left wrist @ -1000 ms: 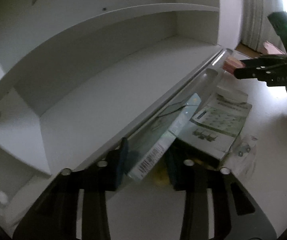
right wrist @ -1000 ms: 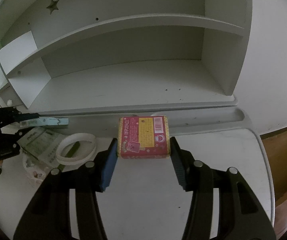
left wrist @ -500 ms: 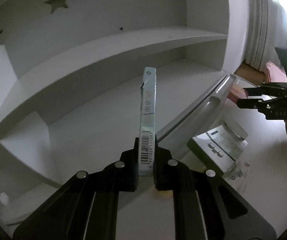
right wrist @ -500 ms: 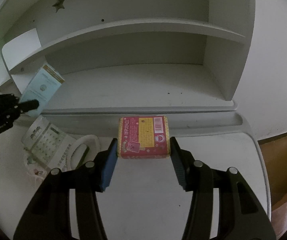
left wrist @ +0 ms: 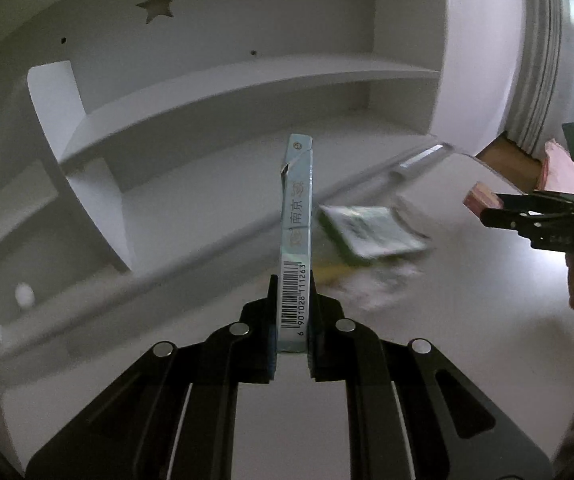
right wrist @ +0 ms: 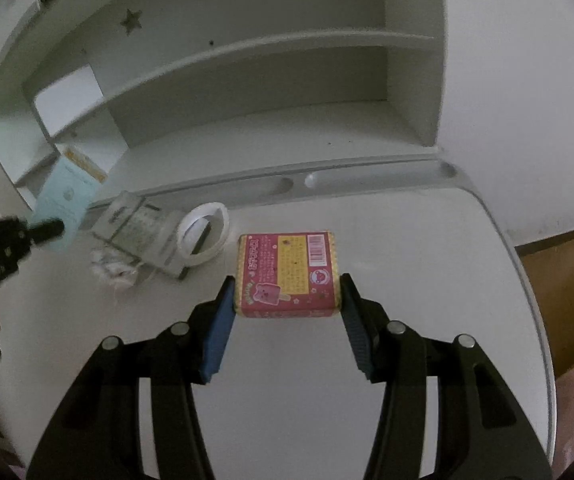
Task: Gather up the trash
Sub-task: 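Carry the light-blue box and red box over the bin with both grippers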
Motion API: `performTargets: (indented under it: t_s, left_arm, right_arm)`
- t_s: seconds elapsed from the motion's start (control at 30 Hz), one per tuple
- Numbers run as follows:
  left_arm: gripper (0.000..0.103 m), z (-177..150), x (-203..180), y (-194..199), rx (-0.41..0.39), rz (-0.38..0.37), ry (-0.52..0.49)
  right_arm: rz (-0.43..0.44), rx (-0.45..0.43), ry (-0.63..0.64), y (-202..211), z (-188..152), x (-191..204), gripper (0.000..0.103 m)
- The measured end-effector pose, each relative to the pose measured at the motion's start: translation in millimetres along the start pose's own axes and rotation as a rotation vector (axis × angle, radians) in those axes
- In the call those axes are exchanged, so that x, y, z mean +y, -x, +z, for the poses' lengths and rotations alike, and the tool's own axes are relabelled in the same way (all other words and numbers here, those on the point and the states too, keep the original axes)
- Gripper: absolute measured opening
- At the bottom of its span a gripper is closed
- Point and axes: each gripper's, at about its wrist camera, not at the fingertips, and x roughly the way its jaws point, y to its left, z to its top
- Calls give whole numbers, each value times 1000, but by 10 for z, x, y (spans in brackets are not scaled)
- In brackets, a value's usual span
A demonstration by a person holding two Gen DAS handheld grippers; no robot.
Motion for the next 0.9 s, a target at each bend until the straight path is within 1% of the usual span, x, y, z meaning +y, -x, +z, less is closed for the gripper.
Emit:
performTargets:
  t_s: [0.13,0.17,0.23,0.27,0.3,0.37,0.43,0.47,0.5,0.53,0.57,0.6,0.63,0.67,0.7,0.73,0.77,0.8,0.83,0.9]
  left_arm:
    - [10,-38,-437,195,-12,-26,-24]
    - [10,-43,-573,257,-19,-39,-32]
    - [10,-40,-869,315,-31,-76,-51]
    - [10,-39,-1121,357,-39,-105,-76]
    - [10,-58,-1294,384,-44,-124,-92]
    - [10,-85,-1702,421,-48,-181,-133]
    - [10,-101,-2192,441,-49,-250,-188]
    - [10,-120,-2573,466,-48,-309,-229]
    - [10,-136,-2800,485,-47,-346,-251]
    - [10,-171,-3159,510,-41,-410,-290]
    - [10,-217,-3464,524,-32,-459,-323]
    - [10,-270,-3676,537,-21,-494,-350]
    - [10,-362,-4023,535,3,-548,-393]
    - [10,-453,-4290,510,31,-588,-422]
    - [10,-533,-4479,479,57,-615,-446]
    - [10,-672,-4765,399,103,-651,-476]
    - [10,-795,-4973,295,151,-675,-491]
    - [10,-884,-5109,189,191,-687,-496]
    - [10,-1037,-5302,-13,255,-690,-501]
    - [10,-1254,-5515,-410,355,-666,-491]
  right_arm:
    - [-1,-63,-28,504,-156,-102,51]
    - [-4,-80,-44,696,-245,-182,51]
    - [-22,-98,-68,943,-384,-327,51]
    - [-40,-107,-85,1102,-498,-434,51]
    - [-62,-114,-108,1277,-639,-557,51]
    - [-99,-122,-168,1567,-907,-815,51]
    - [-154,-128,-254,1908,-1285,-1178,51]
    - [-186,-130,-292,2061,-1457,-1345,51]
    - [-212,-131,-321,2165,-1604,-1482,51]
    - [-237,-129,-357,2280,-1755,-1639,51]
    - [-262,-119,-413,2422,-1979,-1861,51]
    - [-270,-113,-446,2495,-2108,-1990,51]
    - [-282,-105,-480,2568,-2250,-2126,51]
    - [-295,-92,-517,2632,-2413,-2281,51]
    - [-298,-78,-556,2671,-2572,-2441,51]
    - [-291,-57,-602,2674,-2738,-2621,51]
    - [-286,-41,-633,2658,-2850,-2747,51]
    - [-281,-13,-675,2596,-2990,-2918,51]
    - [-269,23,-724,2489,-3144,-3091,51]
    - [-224,89,-806,2258,-3405,-3327,51]
